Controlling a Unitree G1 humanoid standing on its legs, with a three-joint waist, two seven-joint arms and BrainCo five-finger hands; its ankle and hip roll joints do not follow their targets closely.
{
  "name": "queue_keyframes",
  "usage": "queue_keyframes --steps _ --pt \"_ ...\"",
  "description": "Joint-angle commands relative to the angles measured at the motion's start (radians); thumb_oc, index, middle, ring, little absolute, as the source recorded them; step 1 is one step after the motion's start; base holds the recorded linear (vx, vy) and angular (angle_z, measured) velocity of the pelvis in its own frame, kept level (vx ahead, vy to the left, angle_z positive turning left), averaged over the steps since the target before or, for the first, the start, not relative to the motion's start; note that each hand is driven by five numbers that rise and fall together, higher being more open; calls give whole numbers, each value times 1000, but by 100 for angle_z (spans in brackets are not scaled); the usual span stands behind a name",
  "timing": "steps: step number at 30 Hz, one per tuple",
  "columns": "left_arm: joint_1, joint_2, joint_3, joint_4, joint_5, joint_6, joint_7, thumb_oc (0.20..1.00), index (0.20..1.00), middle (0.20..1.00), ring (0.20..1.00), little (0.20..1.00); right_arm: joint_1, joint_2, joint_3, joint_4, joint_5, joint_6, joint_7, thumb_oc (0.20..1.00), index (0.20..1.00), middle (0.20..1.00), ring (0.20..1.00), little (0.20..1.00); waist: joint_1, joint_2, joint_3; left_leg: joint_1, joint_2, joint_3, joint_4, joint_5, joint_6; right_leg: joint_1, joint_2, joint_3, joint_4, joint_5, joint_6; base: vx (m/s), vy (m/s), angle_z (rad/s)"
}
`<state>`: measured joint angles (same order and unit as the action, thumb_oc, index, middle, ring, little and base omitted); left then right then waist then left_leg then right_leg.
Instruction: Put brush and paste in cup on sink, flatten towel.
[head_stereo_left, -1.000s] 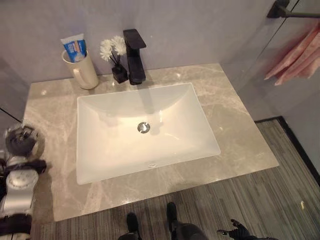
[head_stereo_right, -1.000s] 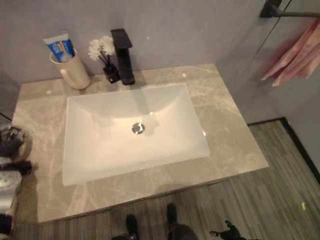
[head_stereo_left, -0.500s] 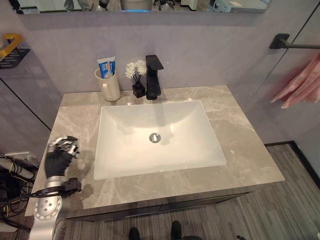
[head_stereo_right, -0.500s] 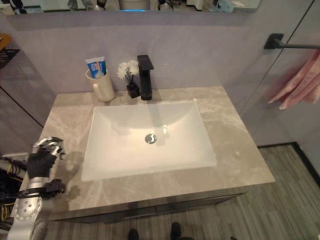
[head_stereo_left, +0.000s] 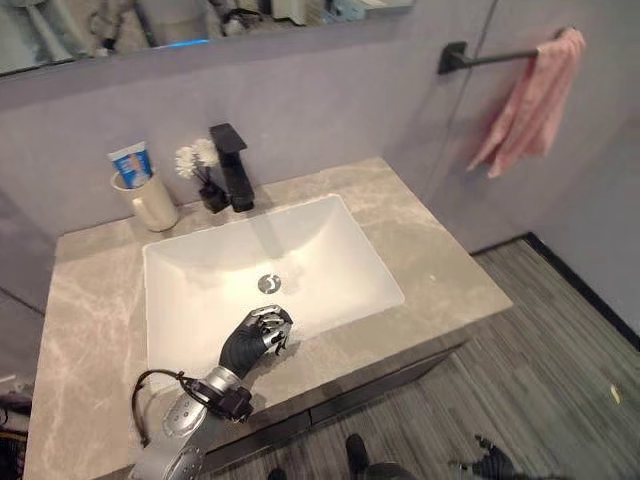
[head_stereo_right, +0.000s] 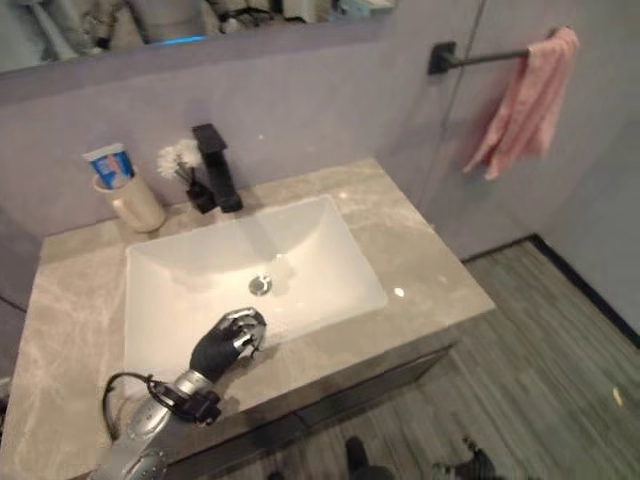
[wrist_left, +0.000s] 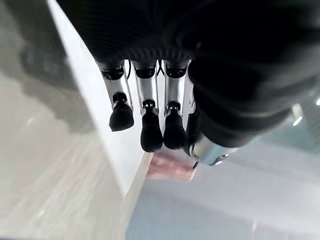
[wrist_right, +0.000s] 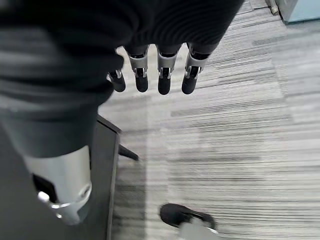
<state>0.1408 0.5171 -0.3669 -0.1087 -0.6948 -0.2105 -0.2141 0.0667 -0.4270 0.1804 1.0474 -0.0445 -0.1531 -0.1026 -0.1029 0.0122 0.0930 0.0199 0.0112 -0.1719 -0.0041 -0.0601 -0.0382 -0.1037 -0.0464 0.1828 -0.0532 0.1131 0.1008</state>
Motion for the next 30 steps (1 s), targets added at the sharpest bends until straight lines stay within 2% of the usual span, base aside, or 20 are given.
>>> queue_keyframes --steps 1,3,4,5,6,7,8,10,11,12,14,16,17,20,21,22,24,28,29,30 --pt "-32 48 28 -47 -8 -43 -30 200 200 200 200 200 35 16 5 -35 14 -26 -29 1000 1000 1000 1000 1000 -16 -59 -4 -38 -36 28 85 -26 30 -15 -86 -36 64 24 58 -53 173 -52" --pt "-51 57 1 -37 -2 -46 -37 200 200 200 200 200 42 19 -5 -87 17 -27 -34 1000 1000 1000 1000 1000 -39 -48 2 -23 -60 109 87 -39 52 -38 -110 13 58 61 96 -93 249 -56" --pt "-52 57 0 -37 -2 -46 -37 200 200 200 200 200 43 19 -5 -88 17 -26 -34 1000 1000 1000 1000 1000 -34 -48 3 -21 -60 113 87 -40 52 -38 -109 18 58 61 97 -210 396 -111" --pt "-81 50 -37 -17 3 -46 -32 200 200 200 200 200 43 16 -12 -128 13 -28 -44 1000 1000 1000 1000 1000 -56 -36 21 -2 -79 210 77 -53 76 -86 -132 67 48 130 137 -151 248 -125" --pt "-82 49 -38 -16 3 -47 -32 200 200 200 200 200 44 16 -13 -129 13 -27 -44 1000 1000 1000 1000 1000 -52 -36 22 -1 -79 214 77 -54 76 -87 -131 71 47 131 138 -215 330 -171" --pt "-98 38 -59 10 8 -46 -27 200 200 200 200 200 49 18 -20 -170 11 -29 -59 1000 1000 1000 1000 1000 -58 -29 38 16 -77 266 65 -58 78 -111 -146 45 49 168 145 -109 91 -134" --pt "-105 34 -54 21 15 -52 -22 200 200 200 200 200 52 16 -18 -183 9 -30 -52 1000 1000 1000 1000 1000 -56 -30 43 15 -78 280 58 -50 78 -120 -152 30 49 179 144 -137 106 -128" --pt "-118 25 -61 34 25 -53 -17 200 200 200 200 200 57 19 -26 -181 6 -30 -59 1000 1000 1000 1000 1000 -52 -18 61 32 -63 335 46 -48 79 -133 -187 -106 55 174 131 -110 51 -112" --pt "-124 19 -66 39 32 -51 -10 200 200 200 200 200 52 23 -36 -181 4 -27 -71 1000 1000 1000 1000 1000 -41 -8 71 31 -50 365 46 -43 79 -147 -214 -237 82 153 114 -132 69 -106" --pt "-133 14 -63 49 38 -47 -10 200 200 200 200 200 57 27 -36 -177 5 -26 -70 1000 1000 1000 1000 1000 -44 -2 75 33 -43 374 43 -41 80 -136 -223 -284 96 135 105 -153 72 -129" --pt "-152 3 -65 67 37 -43 -5 200 200 200 200 200 76 29 -34 -193 5 -28 -69 1000 1000 1000 1000 1000 -48 2 72 23 -36 412 35 -24 88 -114 -209 -306 174 68 86 -130 50 -108" --pt "-172 -15 -77 84 41 -35 3 200 200 200 200 200 93 25 -41 -190 13 -28 -68 1000 1000 1000 1000 1000 -52 10 64 19 -31 443 28 -15 98 -78 -172 -310 255 1 69 -120 22 -55" --pt "-186 -32 -88 93 43 -31 14 200 200 200 200 200 98 23 -45 -181 23 -29 -70 1000 1000 1000 1000 1000 -45 11 53 9 -25 471 30 -6 103 -36 -139 -330 306 -57 52 -157 -57 -91" --pt "-182 -35 -63 109 82 -28 31 200 200 200 200 200 77 25 -26 -201 27 -28 -77 1000 1000 1000 1000 1000 7 -3 27 -4 2 573 45 -15 87 56 -136 -496 283 -122 51 -83 -116 -102" --pt "-168 -37 -47 131 103 -28 40 200 200 200 200 200 80 28 -17 -210 32 -29 -73 1000 1000 1000 1000 1000 14 -15 19 -7 11 605 59 -19 84 68 -124 -500 252 -132 56 -63 -312 -218" --pt "-158 -49 -27 190 120 -32 71 200 200 200 200 200 88 23 -10 -223 47 -34 -68 1000 1000 1000 1000 1000 6 -21 16 -16 40 621 95 -24 78 70 -88 -445 241 -149 35 -18 -272 -198" --pt "-153 -54 -21 205 119 -29 73 200 200 200 200 200 96 19 -7 -231 53 -34 -64 1000 1000 1000 1000 1000 7 -21 14 -22 51 620 111 -26 72 73 -79 -441 237 -158 23 24 -214 -64" --pt "-132 -64 7 296 146 -13 94 200 200 200 200 200 115 -3 -26 -229 81 -32 -70 1000 1000 1000 1000 1000 10 -43 28 -86 142 564 325 29 16 121 -20 -418 214 -191 -39 19 -295 -2" --pt "-125 -62 19 302 152 -13 104 200 200 200 200 200 103 -12 -18 -218 77 -31 -70 1000 1000 1000 1000 1000 27 -44 44 -117 151 496 403 66 2 128 -5 -395 221 -201 -55 -108 -231 -6" --pt "-118 -68 26 331 174 -7 114 200 200 200 200 200 78 -30 2 -198 56 -23 -70 1000 1000 1000 1000 1000 63 -48 67 -194 100 343 491 121 6 132 6 -369 216 -190 -79 -115 -138 -40"
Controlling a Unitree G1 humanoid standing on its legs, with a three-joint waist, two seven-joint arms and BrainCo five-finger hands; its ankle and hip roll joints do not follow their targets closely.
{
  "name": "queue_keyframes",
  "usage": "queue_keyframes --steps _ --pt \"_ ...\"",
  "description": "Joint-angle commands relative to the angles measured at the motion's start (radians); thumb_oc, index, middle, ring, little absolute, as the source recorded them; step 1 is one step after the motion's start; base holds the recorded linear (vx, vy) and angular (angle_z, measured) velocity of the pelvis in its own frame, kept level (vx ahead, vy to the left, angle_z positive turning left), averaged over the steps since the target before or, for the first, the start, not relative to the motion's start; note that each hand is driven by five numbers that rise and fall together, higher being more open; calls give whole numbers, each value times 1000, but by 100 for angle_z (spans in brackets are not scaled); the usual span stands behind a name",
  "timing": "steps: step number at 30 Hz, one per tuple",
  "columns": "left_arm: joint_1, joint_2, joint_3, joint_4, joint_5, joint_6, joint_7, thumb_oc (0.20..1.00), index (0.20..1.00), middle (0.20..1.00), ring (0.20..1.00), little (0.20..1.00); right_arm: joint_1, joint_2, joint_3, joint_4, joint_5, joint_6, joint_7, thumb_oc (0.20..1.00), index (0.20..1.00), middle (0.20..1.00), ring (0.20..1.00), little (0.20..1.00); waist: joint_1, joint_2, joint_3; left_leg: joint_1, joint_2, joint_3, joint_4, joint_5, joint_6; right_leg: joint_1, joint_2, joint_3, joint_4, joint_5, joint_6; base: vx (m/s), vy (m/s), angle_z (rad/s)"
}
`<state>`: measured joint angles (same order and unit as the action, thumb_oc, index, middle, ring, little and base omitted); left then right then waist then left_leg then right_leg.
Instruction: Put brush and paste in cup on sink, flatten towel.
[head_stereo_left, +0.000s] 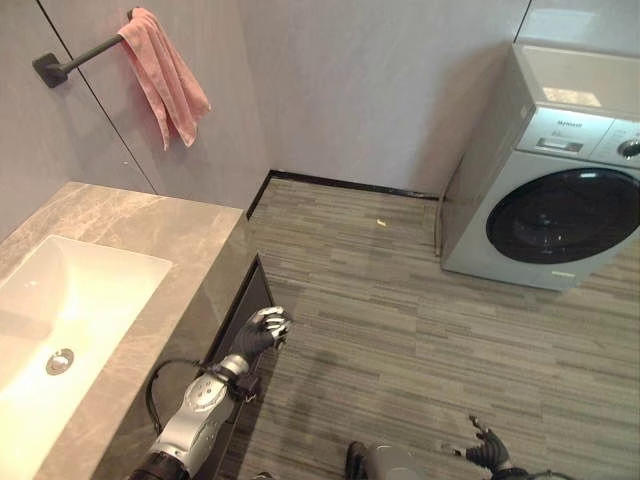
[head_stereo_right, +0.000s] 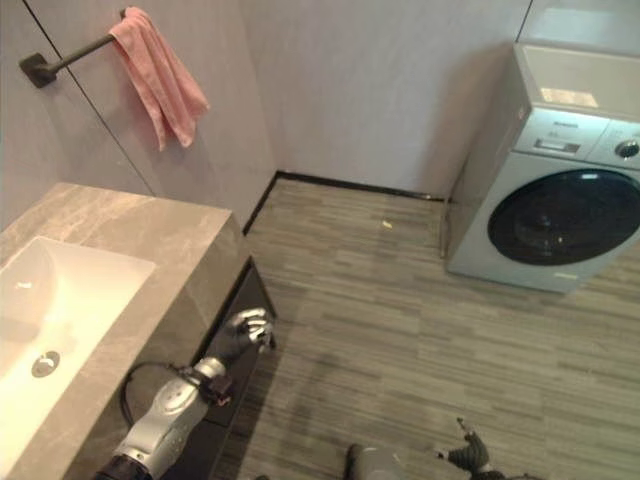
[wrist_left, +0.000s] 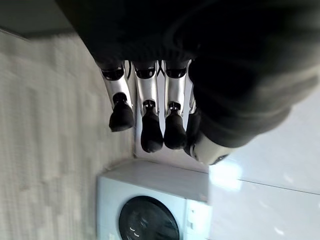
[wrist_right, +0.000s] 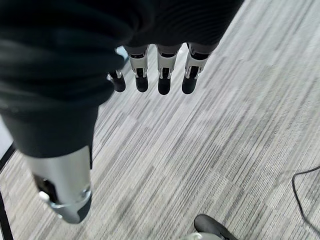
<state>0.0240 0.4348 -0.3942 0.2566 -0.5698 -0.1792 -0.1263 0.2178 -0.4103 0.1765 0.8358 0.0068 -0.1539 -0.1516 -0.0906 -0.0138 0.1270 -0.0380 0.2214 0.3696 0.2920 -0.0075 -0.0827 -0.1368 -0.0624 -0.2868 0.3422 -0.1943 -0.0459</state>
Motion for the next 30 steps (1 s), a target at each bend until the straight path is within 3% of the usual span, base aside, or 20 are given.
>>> queue_keyframes --steps 1,2,4,5,7,9,11,13,14,20,26,28,29,30 --pt "-1 14 54 -34 49 -39 27 200 200 200 200 200 -74 -47 6 14 5 -22 -21 1000 1000 1000 1000 1000 49 -22 29 -140 -112 -199 191 72 52 162 21 99 -182 121 67 -8 -69 -109" --pt "20 14 64 39 84 -35 30 200 200 200 200 200 -87 -60 6 49 -18 -12 -23 1000 1000 1000 1000 1000 71 -21 21 -185 -138 -245 77 57 63 192 14 120 -201 128 88 100 11 -105" --pt "41 16 81 73 110 -44 45 200 200 200 200 200 -90 -71 10 34 -17 -15 -16 1000 1000 1000 1000 1000 82 -11 20 -169 -147 -249 20 49 75 188 23 131 -146 93 88 156 63 -62" --pt "34 9 68 101 118 -32 39 200 200 200 200 200 -89 -62 10 29 -10 -15 -17 1000 1000 1000 1000 1000 83 -6 26 -175 -151 -251 33 78 76 180 25 118 -112 80 80 80 69 -80" --pt "18 11 64 120 119 -33 50 200 200 200 200 200 -101 -59 13 29 -5 -16 -19 1000 1000 1000 1000 1000 80 -7 36 -186 -164 -267 50 75 78 162 24 119 -76 69 80 -17 41 -63" --pt "5 -22 72 204 139 -25 70 200 200 200 200 200 -110 -36 -9 17 33 -18 -24 1000 1000 1000 1000 1000 62 -2 39 -170 -180 -256 96 -17 110 128 0 114 13 22 73 37 110 8" --pt "11 -35 83 244 174 -24 90 200 200 200 200 200 -112 -24 -7 15 35 -21 -22 1000 1000 1000 1000 1000 60 -2 40 -158 -188 -252 122 -55 122 122 -10 113 41 11 74 45 81 5" --pt "11 -35 83 245 174 -25 90 200 200 200 200 200 -113 -25 -7 15 35 -21 -22 1000 1000 1000 1000 1000 60 -1 41 -158 -187 -252 124 -57 122 122 -10 114 43 10 74 42 55 6" --pt "30 -44 101 291 206 -25 102 200 200 200 200 200 -113 -8 6 18 27 -21 -14 1000 1000 1000 1000 1000 67 -4 41 -141 -189 -240 141 -97 136 125 -17 122 61 -4 85 60 76 6" --pt "55 -50 133 345 234 -23 118 200 200 200 200 200 -115 0 20 16 17 -22 5 1000 1000 1000 1000 1000 83 -14 36 -138 -193 -220 152 -127 149 123 -28 129 60 5 101 54 74 -8" --pt "70 -53 166 345 238 -32 139 200 200 200 200 200 -125 13 31 44 14 -17 19 1000 1000 1000 1000 1000 109 -27 30 -108 -189 -170 112 -127 154 101 -45 138 53 66 144 35 66 -17" --pt "63 -54 171 348 252 -35 149 200 200 200 200 200 -136 21 49 48 3 -14 26 1000 1000 1000 1000 1000 117 -28 43 -65 -196 -159 53 -109 158 57 -67 140 115 196 212 -12 49 -35" --pt "59 -53 170 348 254 -37 152 200 200 200 200 200 -140 22 53 54 3 -13 28 1000 1000 1000 1000 1000 115 -23 45 -56 -192 -164 33 -94 157 37 -62 153 125 224 222 -13 15 -44" --pt "55 -49 167 344 245 -37 156 200 200 200 200 200 -150 15 67 22 7 -13 37 1000 1000 1000 1000 1000 106 -16 43 -39 -193 -170 3 -72 155 0 -69 132 98 223 192 42 -32 -27"
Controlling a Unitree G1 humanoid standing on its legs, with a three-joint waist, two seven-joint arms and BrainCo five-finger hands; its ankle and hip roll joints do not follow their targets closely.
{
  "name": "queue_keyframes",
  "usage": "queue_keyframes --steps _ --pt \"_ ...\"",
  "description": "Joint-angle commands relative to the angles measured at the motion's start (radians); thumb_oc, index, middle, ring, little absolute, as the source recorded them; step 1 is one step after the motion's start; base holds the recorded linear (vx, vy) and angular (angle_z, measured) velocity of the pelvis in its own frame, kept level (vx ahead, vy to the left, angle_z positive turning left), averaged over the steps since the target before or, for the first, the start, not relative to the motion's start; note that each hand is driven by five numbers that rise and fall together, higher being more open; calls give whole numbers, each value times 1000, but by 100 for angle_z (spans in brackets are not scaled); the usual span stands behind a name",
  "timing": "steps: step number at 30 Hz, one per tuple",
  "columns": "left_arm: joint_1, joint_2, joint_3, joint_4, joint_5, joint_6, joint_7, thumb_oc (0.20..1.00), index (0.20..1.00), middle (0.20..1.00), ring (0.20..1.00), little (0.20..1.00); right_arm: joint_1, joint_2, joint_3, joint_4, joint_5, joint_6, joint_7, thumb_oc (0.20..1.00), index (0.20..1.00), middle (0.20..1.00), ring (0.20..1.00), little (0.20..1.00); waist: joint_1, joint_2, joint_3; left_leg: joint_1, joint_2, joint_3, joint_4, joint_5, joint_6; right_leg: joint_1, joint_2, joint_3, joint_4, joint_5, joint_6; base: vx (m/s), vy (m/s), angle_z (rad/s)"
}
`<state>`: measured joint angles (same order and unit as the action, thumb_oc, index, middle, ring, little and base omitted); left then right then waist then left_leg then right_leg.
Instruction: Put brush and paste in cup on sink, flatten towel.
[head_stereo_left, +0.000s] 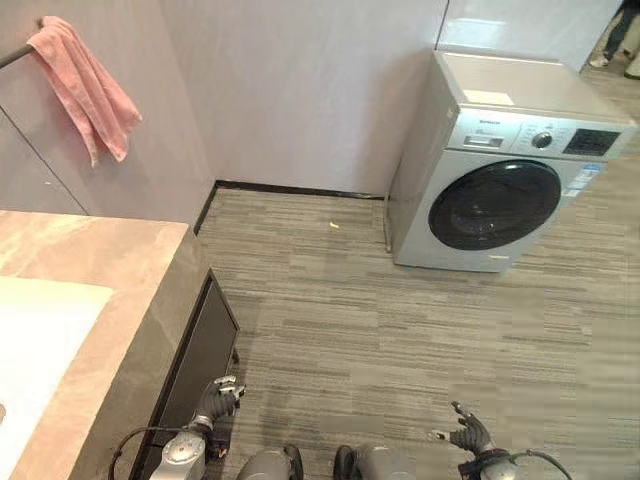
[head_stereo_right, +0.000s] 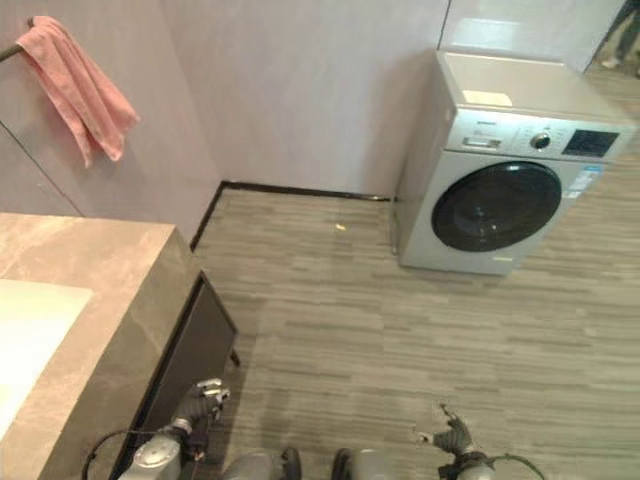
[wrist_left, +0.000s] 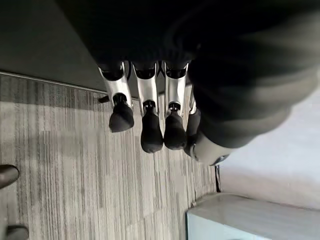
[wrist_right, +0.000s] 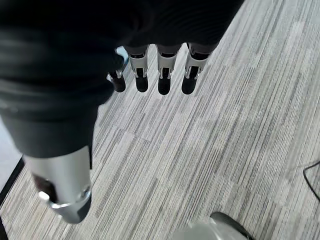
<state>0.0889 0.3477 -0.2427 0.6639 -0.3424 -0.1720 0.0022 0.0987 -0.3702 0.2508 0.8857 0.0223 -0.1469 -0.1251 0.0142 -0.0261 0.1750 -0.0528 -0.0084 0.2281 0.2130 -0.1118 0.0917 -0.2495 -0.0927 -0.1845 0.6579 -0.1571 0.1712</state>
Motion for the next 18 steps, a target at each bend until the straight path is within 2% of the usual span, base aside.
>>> queue_keyframes --steps 1,4,7,12,18 --pt "-16 48 19 -53 39 -42 39 200 200 200 200 200 -22 -27 -9 -33 -5 -20 8 1000 1000 1000 1000 1000 6 -10 -10 -22 31 -42 94 19 -23 137 -41 4 -262 129 -45 33 -73 5" --pt "-29 16 19 5 24 -35 33 200 200 200 200 200 -13 -31 9 -27 -10 -20 21 1000 1000 1000 1000 1000 4 -22 -5 -55 37 -31 131 3 -32 163 -17 -2 -320 106 -76 -11 -87 2" --pt "-27 7 14 9 16 -30 21 200 200 200 200 200 2 -51 -14 -13 -20 -17 18 1000 1000 1000 1000 1000 -11 -20 -21 -51 32 -44 131 -3 -34 181 -15 -22 -339 94 -80 91 11 16" --pt "-32 -1 24 38 12 -19 24 200 200 200 200 200 9 -31 -50 35 -1 -9 9 1000 1000 1000 1000 1000 -18 -23 -35 -34 23 -45 129 -32 -31 208 -34 -40 -335 84 -74 80 55 15" --pt "-22 -11 27 51 32 -16 33 200 200 200 200 200 -7 -10 -53 23 27 -9 8 1000 1000 1000 1000 1000 -11 -12 -46 -3 2 -32 121 -41 -23 218 -64 -19 -319 120 -49 78 107 2"
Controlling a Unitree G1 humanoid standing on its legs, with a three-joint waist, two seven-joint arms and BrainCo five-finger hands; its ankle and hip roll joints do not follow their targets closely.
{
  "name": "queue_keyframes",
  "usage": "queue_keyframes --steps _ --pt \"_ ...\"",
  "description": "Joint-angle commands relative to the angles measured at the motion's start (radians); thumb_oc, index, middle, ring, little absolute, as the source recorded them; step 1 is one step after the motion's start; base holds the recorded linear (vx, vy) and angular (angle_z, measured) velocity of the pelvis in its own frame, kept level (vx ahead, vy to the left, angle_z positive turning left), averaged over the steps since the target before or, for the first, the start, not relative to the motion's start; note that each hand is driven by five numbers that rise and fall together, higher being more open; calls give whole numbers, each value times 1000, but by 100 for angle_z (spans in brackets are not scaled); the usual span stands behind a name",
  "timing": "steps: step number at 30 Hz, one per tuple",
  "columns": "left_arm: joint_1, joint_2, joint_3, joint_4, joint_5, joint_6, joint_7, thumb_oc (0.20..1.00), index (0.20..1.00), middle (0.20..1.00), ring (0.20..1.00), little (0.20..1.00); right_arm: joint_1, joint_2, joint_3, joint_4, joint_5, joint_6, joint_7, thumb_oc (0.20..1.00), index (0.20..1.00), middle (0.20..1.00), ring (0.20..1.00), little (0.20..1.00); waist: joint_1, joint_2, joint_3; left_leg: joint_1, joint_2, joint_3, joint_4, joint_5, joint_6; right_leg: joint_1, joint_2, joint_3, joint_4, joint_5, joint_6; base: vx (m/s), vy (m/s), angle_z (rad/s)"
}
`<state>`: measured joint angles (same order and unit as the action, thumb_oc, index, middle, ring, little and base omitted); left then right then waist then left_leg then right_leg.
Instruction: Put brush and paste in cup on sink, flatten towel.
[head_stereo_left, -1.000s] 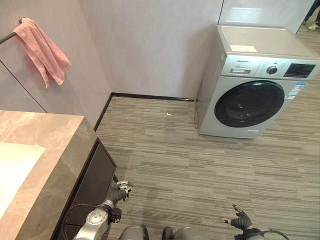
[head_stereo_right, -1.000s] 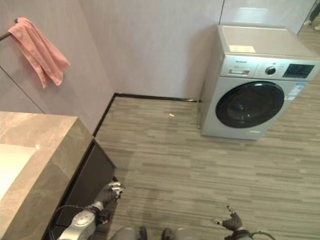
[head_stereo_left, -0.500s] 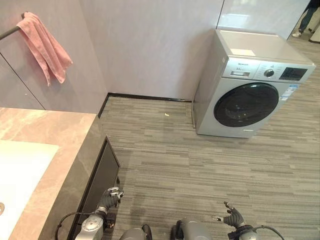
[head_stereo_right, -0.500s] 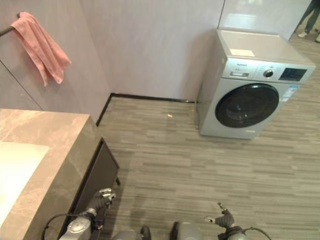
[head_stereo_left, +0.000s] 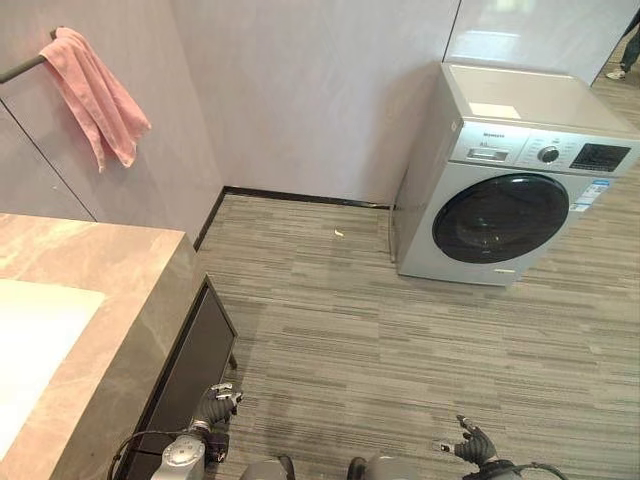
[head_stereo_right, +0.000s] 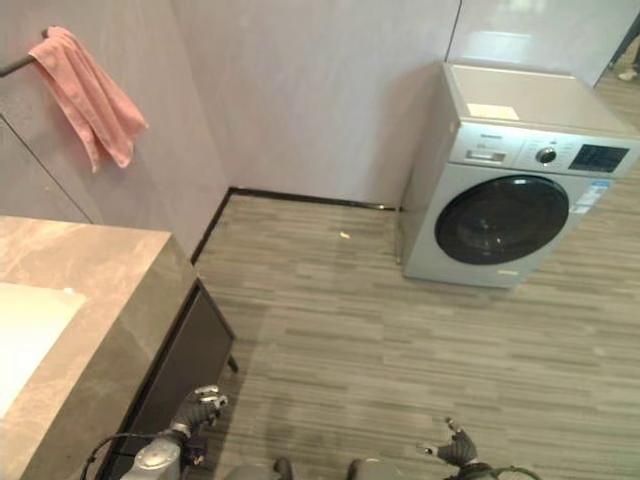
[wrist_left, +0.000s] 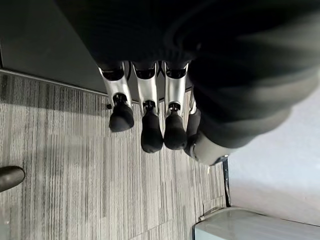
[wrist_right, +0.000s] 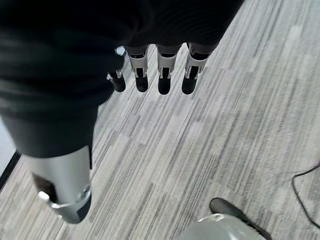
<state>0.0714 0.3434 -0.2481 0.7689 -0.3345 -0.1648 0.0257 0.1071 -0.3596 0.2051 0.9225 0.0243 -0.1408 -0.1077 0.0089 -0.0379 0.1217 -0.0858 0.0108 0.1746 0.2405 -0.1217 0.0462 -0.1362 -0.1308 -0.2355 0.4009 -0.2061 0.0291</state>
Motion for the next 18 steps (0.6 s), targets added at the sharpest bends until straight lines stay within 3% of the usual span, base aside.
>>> queue_keyframes --steps 1,2,3,4,5,9,11,13,18 --pt "-2 -7 33 -54 23 -24 9 200 200 200 200 200 -18 -16 -8 -9 30 -16 -10 1000 1000 1000 1000 1000 -4 2 7 38 -22 22 83 -30 26 98 -30 38 -49 186 100 36 77 0" --pt "-2 -7 33 -54 23 -24 9 200 200 200 200 200 -18 -16 -8 -9 30 -16 -10 1000 1000 1000 1000 1000 -3 1 7 39 -23 23 82 -30 27 97 -31 39 -49 186 101 28 137 0" --pt "6 -7 28 -60 29 -24 5 200 200 200 200 200 -24 -13 -5 -11 30 -17 -11 1000 1000 1000 1000 1000 -1 6 17 54 -39 18 67 -30 40 66 -46 66 20 264 126 13 100 3" --pt "6 -6 29 -60 29 -24 5 200 200 200 200 200 -24 -13 -5 -11 30 -17 -11 1000 1000 1000 1000 1000 0 6 14 51 -39 18 63 -26 39 63 -46 66 17 267 126 21 204 6" --pt "6 -2 25 -60 42 -26 4 200 200 200 200 200 -29 -13 1 -26 27 -18 -10 1000 1000 1000 1000 1000 -8 14 28 67 -51 8 40 -25 55 29 -56 94 88 337 134 7 106 5" --pt "14 9 27 -69 49 -24 4 200 200 200 200 200 -34 -13 3 -39 35 -21 -7 1000 1000 1000 1000 1000 -17 29 45 89 -53 3 19 -12 67 -27 -37 90 174 336 128 31 109 7" --pt "16 12 32 -67 53 -24 5 200 200 200 200 200 -28 -9 9 -62 39 -24 -3 1000 1000 1000 1000 1000 -25 28 42 100 -63 -13 6 -11 69 -55 0 102 167 311 120 81 34 -2" --pt "6 9 46 -45 51 -26 14 200 200 200 200 200 -32 -14 26 -65 22 -26 1 1000 1000 1000 1000 1000 -22 25 44 118 -65 -8 -10 -24 68 -90 -18 68 112 288 108 110 1 7" --pt "-12 -1 39 -42 54 -31 23 200 200 200 200 200 -23 -18 43 -76 16 -28 0 1000 1000 1000 1000 1000 -37 6 50 143 -64 -30 -2 -49 50 -148 -8 99 0 301 110 144 -82 10"
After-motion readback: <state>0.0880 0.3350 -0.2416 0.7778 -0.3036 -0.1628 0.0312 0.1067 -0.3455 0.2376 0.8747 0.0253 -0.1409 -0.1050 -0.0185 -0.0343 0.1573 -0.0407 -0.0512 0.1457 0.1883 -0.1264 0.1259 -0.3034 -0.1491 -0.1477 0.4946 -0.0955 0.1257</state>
